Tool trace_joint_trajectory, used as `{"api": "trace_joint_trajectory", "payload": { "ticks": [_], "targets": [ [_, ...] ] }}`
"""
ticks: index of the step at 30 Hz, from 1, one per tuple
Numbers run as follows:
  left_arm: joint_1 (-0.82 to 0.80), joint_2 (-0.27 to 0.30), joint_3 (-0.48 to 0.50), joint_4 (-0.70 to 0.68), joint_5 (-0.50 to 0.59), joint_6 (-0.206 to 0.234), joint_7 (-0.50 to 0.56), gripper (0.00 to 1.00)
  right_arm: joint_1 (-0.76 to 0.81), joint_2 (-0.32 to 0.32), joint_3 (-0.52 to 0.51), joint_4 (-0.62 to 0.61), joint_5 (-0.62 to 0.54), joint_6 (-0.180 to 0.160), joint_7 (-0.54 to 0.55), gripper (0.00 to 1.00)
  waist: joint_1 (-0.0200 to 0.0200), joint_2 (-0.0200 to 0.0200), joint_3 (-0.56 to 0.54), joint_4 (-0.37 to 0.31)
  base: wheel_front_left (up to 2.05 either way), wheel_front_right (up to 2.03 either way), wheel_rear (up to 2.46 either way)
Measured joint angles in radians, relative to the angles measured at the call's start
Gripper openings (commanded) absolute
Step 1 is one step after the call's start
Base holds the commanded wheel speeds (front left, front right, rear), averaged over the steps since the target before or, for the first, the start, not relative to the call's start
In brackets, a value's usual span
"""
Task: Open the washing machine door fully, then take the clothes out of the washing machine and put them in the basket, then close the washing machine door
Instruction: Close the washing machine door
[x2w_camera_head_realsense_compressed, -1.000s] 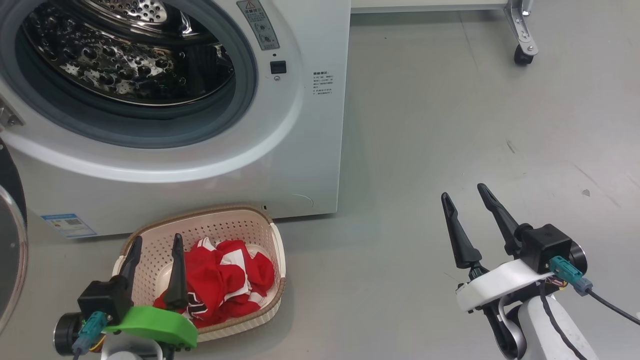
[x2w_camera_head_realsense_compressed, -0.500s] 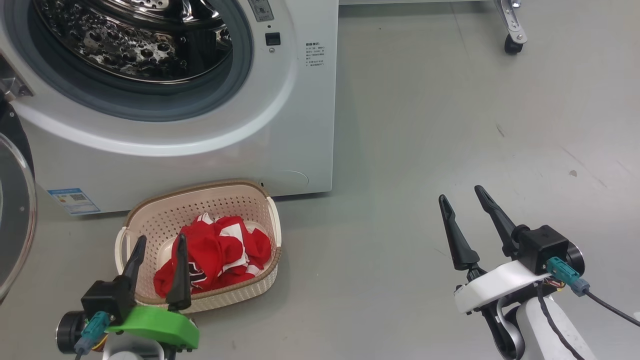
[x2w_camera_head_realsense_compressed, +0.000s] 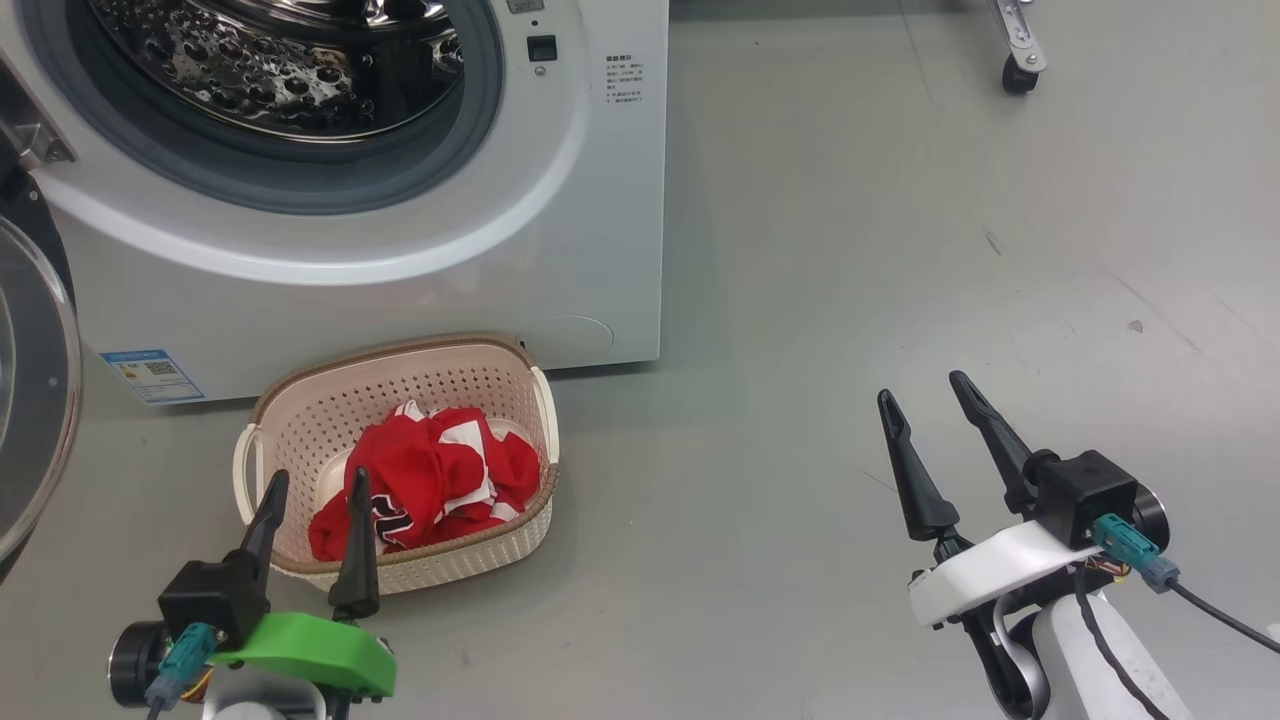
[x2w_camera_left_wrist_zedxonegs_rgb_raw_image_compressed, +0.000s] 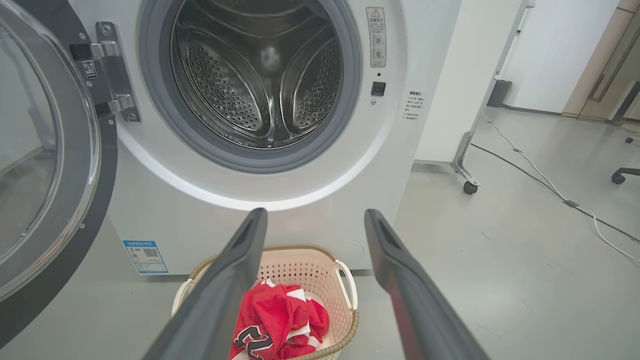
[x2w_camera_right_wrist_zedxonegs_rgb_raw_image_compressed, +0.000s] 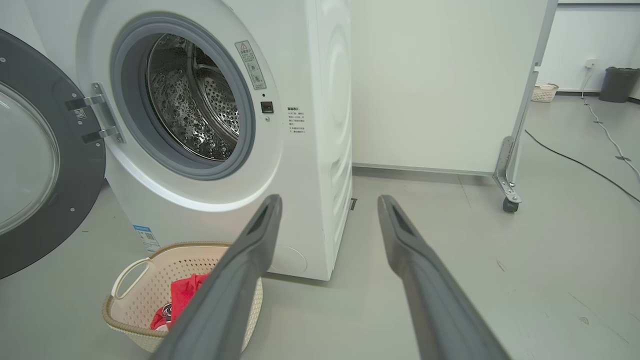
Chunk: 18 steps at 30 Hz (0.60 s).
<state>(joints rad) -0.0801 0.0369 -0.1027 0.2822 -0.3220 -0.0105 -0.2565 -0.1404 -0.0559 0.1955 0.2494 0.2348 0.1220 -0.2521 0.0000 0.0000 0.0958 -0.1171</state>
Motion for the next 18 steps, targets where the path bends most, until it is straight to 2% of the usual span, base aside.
{"api": "trace_joint_trajectory", "payload": {
  "ticks": [18],
  "targets": [
    [0.003,0.0,0.005,-0.004,0.0,0.001,0.0,1.0,0.0,0.0,-0.001,0.003,0.0,0.0,0.0,1.0,0.0001,0.0,-0.011,-0.001,-0.04,0.04,0.0]
  ]
}}
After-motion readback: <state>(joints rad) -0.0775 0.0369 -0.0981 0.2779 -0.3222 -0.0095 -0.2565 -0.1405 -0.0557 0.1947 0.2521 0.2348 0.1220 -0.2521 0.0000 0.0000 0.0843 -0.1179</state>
